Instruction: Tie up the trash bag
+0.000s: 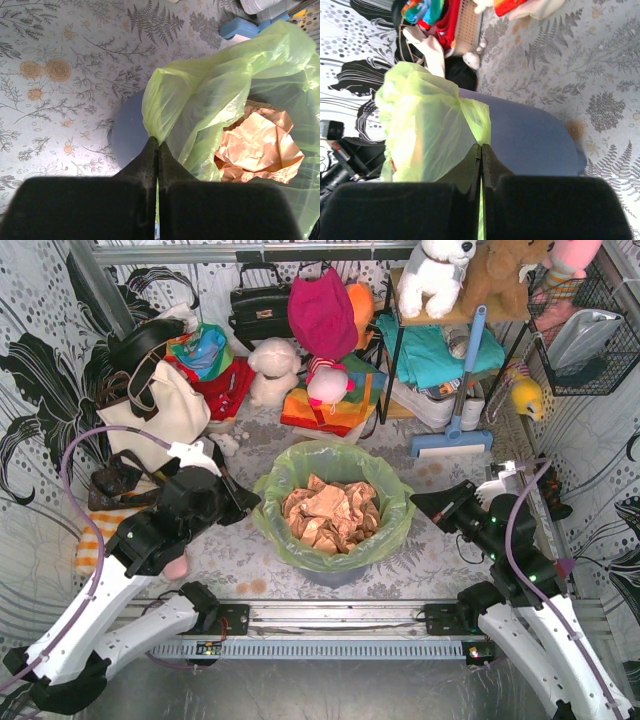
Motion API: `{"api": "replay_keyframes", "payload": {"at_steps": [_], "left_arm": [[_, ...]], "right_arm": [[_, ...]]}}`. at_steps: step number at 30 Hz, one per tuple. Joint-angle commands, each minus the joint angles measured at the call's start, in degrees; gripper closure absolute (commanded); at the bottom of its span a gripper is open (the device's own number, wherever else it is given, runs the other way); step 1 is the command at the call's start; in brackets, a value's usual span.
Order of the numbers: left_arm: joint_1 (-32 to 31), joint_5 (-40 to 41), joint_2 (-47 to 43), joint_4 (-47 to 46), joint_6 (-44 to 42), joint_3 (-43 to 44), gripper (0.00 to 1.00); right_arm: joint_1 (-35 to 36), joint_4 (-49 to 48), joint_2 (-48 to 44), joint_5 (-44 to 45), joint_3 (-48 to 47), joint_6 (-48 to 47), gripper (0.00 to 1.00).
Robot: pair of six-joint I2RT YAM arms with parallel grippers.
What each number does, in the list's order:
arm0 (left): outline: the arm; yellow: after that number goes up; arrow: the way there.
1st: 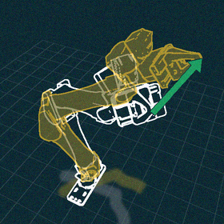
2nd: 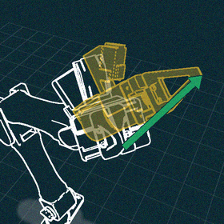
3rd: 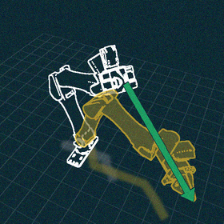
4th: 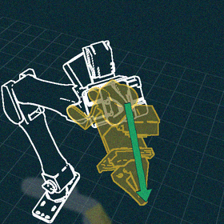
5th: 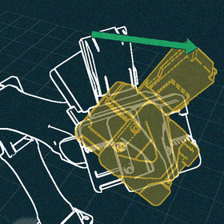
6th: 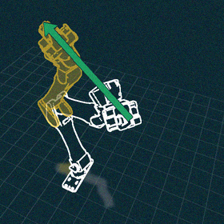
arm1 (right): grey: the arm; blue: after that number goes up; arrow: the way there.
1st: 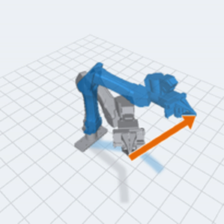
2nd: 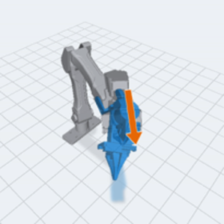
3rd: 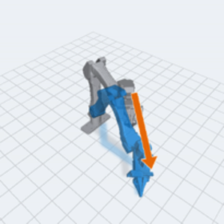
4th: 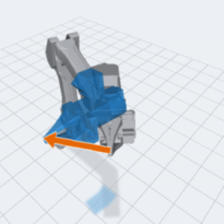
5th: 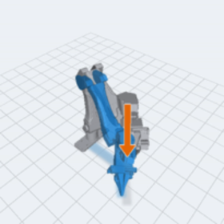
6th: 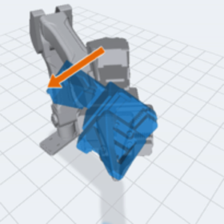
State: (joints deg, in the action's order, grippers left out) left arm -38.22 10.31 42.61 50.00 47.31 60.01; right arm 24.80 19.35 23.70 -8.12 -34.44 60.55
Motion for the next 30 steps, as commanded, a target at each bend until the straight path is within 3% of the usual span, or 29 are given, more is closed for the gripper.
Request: {"api": "replay_keyframes", "payload": {"at_steps": [1, 7, 17, 22, 25, 28, 30], "left_arm": [[-0.2, 0.6, 0.6, 0.0, -0.1, 1.8, 1.0], [-0.1, -0.3, 0.5, 2.7, -2.0, 5.8, 1.0], [-0.1, -8.1, 2.5, -0.9, -6.8, 8.8, 1.0], [-0.1, -8.1, 2.6, 1.3, -6.0, 7.6, 1.0], [-0.1, -9.3, 1.2, 0.8, -4.9, 6.0, 1.0], [-0.1, -8.5, 0.5, 1.6, -5.1, 6.0, 1.0], [-0.2, -8.3, 0.4, 1.9, -5.2, 6.0, 1.0]], "right_arm": [[0.3, 2.1, -1.5, 1.4, -3.9, -2.3, 1.0], [0.3, 4.3, 1.4, -1.0, -9.8, -5.6, 1.0], [0.3, 5.2, 6.8, -6.9, -16.4, -7.9, 1.0], [0.3, 12.4, 8.1, -4.9, -16.5, -6.7, 0.99], [0.3, 14.4, 8.9, -6.8, -14.6, -6.6, 0.81], [0.3, 12.3, 8.4, -9.9, -10.8, -5.2, 0.7], [0.3, 11.3, 7.9, -10.8, -8.6, -4.6, 0.58]]}}
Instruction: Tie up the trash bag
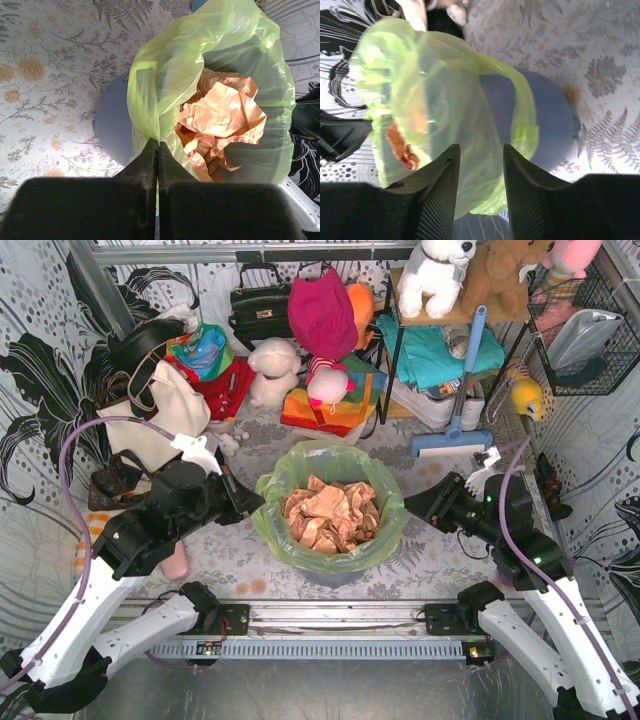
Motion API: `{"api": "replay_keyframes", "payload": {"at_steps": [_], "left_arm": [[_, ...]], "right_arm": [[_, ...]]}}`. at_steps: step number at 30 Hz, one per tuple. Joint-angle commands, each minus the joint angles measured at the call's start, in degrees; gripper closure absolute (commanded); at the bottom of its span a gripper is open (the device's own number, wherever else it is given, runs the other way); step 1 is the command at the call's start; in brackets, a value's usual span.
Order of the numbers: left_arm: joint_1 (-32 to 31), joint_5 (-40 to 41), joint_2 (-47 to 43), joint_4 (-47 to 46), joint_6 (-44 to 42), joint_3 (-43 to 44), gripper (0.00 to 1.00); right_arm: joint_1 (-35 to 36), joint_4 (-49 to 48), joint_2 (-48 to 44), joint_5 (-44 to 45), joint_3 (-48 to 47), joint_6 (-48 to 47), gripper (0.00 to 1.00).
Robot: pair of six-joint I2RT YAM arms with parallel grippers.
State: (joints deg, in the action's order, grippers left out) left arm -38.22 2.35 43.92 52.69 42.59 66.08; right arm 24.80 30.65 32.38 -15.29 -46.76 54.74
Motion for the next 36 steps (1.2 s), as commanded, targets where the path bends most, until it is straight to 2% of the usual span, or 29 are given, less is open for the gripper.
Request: {"api": "replay_keyframes", "payload": {"at_steps": [1, 2, 4, 13, 19, 21, 24, 25, 31, 36], "left_arm": [[-0.1, -0.6, -0.8, -1.0, -0.6, -0.2, 1.0], [-0.1, -0.9, -0.8, -1.3, -0.6, -0.4, 1.0], [-0.2, -1.6, -0.6, -1.7, -0.5, -0.9, 1.0], [-0.1, -2.5, -1.6, -4.1, 0.3, -3.6, 1.0], [-0.2, -2.9, -2.3, -5.0, 1.1, -5.6, 1.0], [-0.1, -3.1, -2.8, -4.9, 1.2, -5.6, 1.0], [-0.2, -2.9, -3.3, -3.9, 1.2, -5.2, 1.0], [-0.1, -2.5, -3.6, -3.5, 1.4, -5.1, 1.0], [-0.1, -0.3, -7.4, -2.4, 4.3, -6.5, 1.0], [-0.1, 0.0, -10.3, -3.3, 6.4, -7.9, 1.0]], "right_arm": [[0.3, -0.5, -1.0, -4.1, 4.6, 1.3, 0.52], [0.3, -1.0, -1.0, -4.6, 5.4, 1.5, 0.45], [0.3, -1.7, -0.8, -5.6, 6.7, 1.5, 0.41], [0.3, -7.8, -0.1, -9.4, 12.4, 3.3, 0.55], [0.3, -10.5, -1.2, -8.2, 14.9, 4.9, 0.57], [0.3, -11.8, -1.5, -8.7, 15.3, 5.4, 0.68], [0.3, -10.8, -1.9, -8.3, 13.9, 4.8, 0.98], [0.3, -10.1, -2.2, -8.0, 12.8, 4.4, 1.0], [0.3, -5.0, -5.1, -3.7, 7.3, 3.5, 1.0], [0.3, -5.2, -5.6, -3.3, 5.5, 4.1, 1.0]]}}
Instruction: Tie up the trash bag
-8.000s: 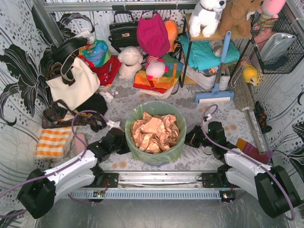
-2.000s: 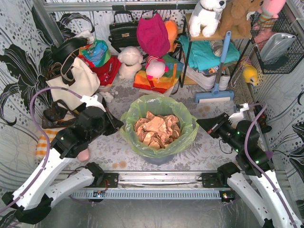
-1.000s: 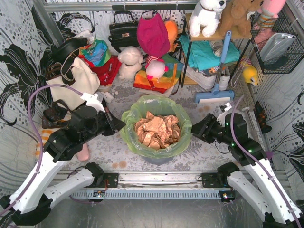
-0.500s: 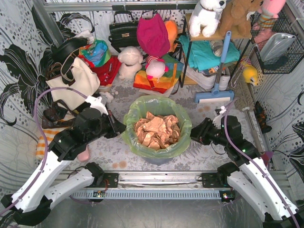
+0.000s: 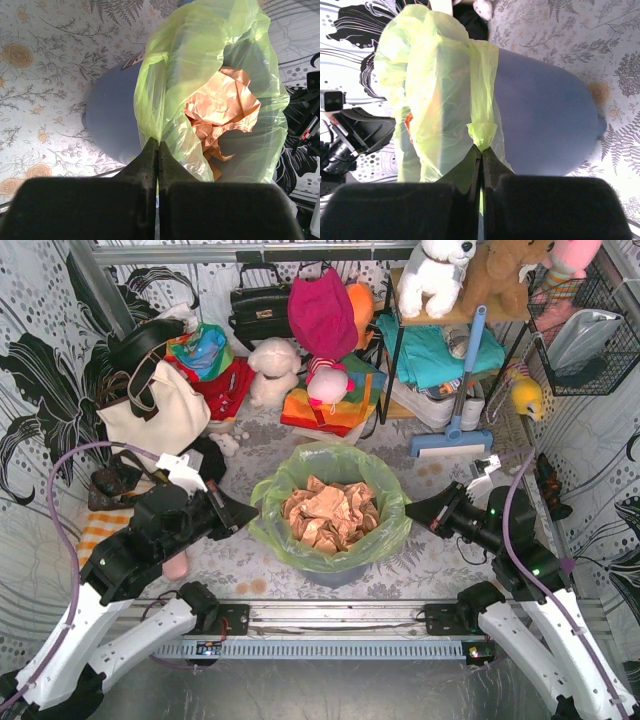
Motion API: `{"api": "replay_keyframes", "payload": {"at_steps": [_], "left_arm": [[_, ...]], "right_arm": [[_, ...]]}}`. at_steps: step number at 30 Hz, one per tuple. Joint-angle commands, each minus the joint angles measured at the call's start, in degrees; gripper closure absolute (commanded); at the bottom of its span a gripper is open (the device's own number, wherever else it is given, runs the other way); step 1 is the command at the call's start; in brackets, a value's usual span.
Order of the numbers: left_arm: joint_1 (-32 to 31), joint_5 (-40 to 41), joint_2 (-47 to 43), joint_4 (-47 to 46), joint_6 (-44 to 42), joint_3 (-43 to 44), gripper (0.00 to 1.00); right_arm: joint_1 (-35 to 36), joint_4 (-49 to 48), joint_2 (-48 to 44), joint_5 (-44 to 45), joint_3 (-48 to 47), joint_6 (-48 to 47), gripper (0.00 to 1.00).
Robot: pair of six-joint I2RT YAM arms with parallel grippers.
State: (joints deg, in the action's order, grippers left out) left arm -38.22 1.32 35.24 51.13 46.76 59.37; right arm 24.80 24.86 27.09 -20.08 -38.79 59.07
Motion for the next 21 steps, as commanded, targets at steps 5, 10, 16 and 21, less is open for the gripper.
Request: {"api": "replay_keyframes", "payload": {"at_steps": [5, 10, 16, 21], "left_arm": [[-0.1, 0.7, -2.2, -4.1, 3.0, -2.5, 1.0], [-0.1, 1.0, -2.5, -6.4, 4.1, -2.6, 1.0], [-0.1, 4.9, -6.0, -8.2, 6.1, -2.6, 1.0], [-0.2, 4.5, -8.9, -11.2, 7.2, -4.2, 1.0]], "right_arm": [[0.3, -1.7, 1.0, 1.4, -3.8, -0.2, 1.0], [0.3, -3.4, 1.6, 2.0, -5.4, -0.5, 1.0], [0.3, -3.1, 0.3, 5.1, -6.9, -0.2, 1.0], [0.3, -5.2, -1.8, 6.6, -5.4, 1.2, 1.0]]}}
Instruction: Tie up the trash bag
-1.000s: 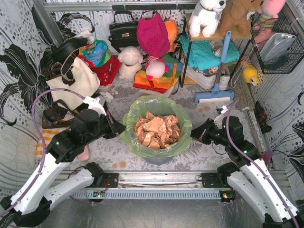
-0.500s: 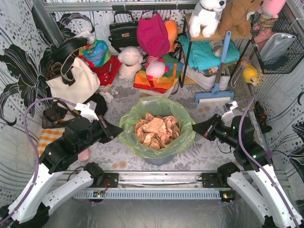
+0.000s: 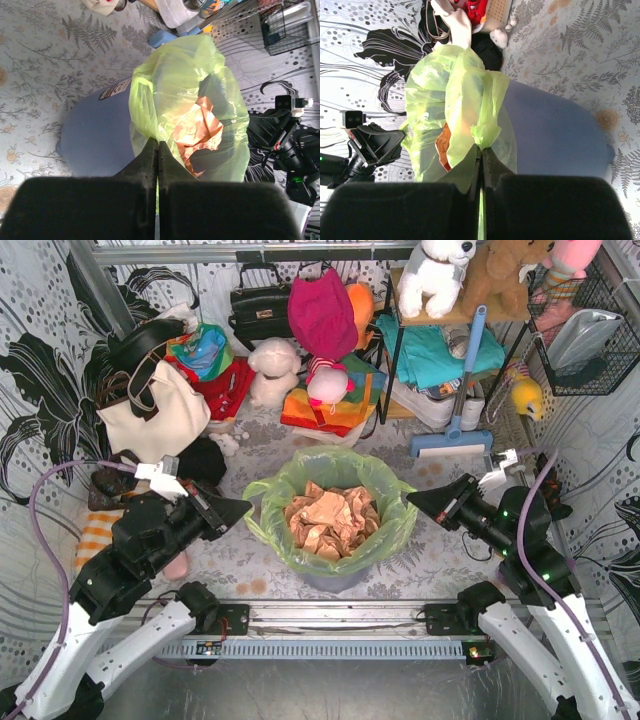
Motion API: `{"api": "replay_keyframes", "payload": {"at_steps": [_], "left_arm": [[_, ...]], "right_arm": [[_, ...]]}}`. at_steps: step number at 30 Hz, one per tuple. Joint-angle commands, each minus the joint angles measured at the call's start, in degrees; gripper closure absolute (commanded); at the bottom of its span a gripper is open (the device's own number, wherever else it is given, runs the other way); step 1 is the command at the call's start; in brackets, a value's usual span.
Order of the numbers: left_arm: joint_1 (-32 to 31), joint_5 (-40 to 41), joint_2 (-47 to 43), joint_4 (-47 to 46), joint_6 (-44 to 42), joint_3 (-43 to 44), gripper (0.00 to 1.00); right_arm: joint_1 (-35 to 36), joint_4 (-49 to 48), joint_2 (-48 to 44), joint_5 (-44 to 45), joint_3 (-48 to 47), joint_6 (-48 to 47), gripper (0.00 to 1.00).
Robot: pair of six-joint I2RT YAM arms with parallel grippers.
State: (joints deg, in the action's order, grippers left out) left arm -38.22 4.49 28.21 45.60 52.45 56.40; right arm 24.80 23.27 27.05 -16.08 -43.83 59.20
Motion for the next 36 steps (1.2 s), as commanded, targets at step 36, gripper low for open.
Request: {"api": "replay_keyframes", "payload": {"at_steps": [36], "left_arm": [[-0.1, -9.1, 19.6, -25.6, -6.8, 6.5, 1.0]], "right_arm": [[0.3, -25.3, 14.2, -6.7, -4.7, 1.3, 1.0]]}}
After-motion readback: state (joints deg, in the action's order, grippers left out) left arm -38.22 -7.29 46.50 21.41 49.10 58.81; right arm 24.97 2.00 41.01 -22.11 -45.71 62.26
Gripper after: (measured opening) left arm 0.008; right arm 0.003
